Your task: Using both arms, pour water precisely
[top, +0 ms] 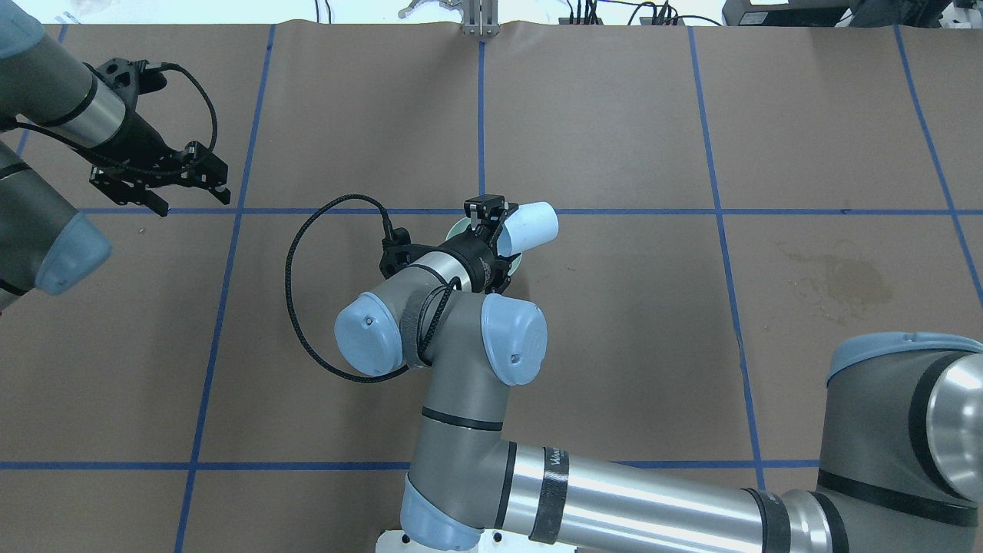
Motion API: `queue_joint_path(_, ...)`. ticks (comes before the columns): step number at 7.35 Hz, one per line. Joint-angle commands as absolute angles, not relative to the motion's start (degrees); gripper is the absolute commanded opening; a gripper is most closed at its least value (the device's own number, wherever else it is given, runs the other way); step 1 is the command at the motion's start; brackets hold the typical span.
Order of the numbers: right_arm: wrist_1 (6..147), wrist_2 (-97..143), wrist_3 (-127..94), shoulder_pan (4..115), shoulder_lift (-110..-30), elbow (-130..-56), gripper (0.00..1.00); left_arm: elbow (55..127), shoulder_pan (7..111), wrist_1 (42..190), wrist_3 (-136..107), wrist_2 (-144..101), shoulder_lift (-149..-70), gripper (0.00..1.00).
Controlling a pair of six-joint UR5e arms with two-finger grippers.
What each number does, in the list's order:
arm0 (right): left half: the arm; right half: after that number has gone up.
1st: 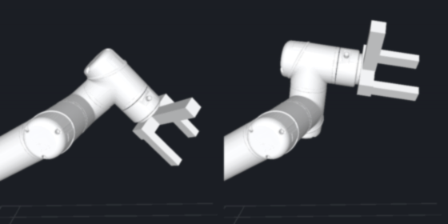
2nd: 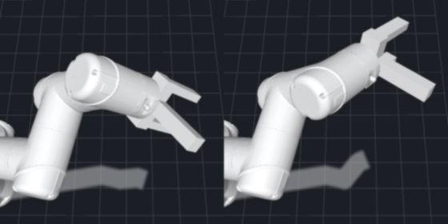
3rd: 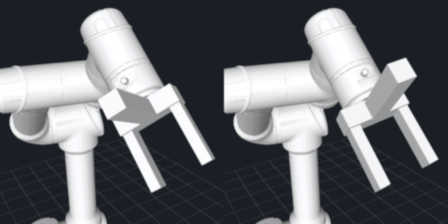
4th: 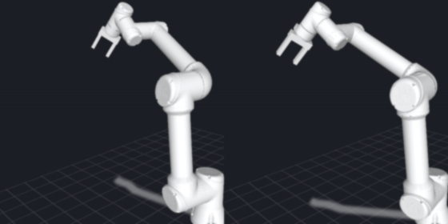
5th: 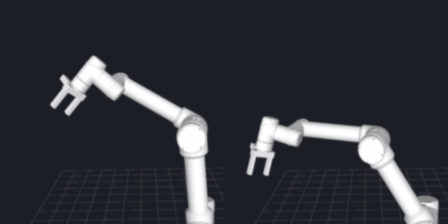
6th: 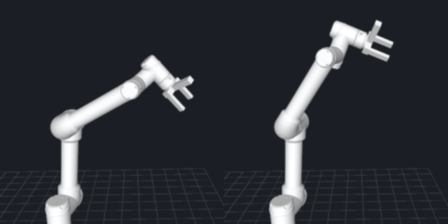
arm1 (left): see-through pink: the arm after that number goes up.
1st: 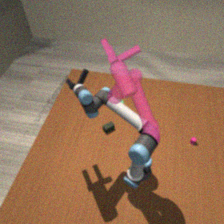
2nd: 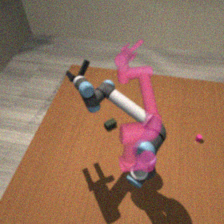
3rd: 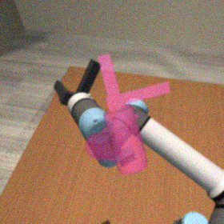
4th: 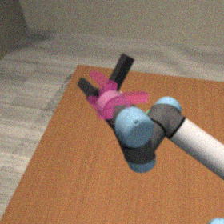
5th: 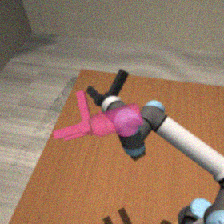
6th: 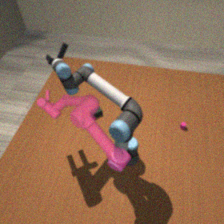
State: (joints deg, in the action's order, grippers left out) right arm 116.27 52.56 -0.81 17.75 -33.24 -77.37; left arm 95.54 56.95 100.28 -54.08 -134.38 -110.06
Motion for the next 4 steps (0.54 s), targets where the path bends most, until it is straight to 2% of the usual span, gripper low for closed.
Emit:
queue_joint_path(1, 117.1, 52.3, -0.6, 17.8, -33.1, -77.1, 0.14, 95.5, 57.0, 100.3, -54.1, -134.4, -110.0, 1.0)
queue_joint_path(4, 119.7, 51.9, -0.2, 17.8, -31.3, -77.1, 0.14, 95.5, 57.0, 100.3, -54.0, -134.4, -110.0, 1.0)
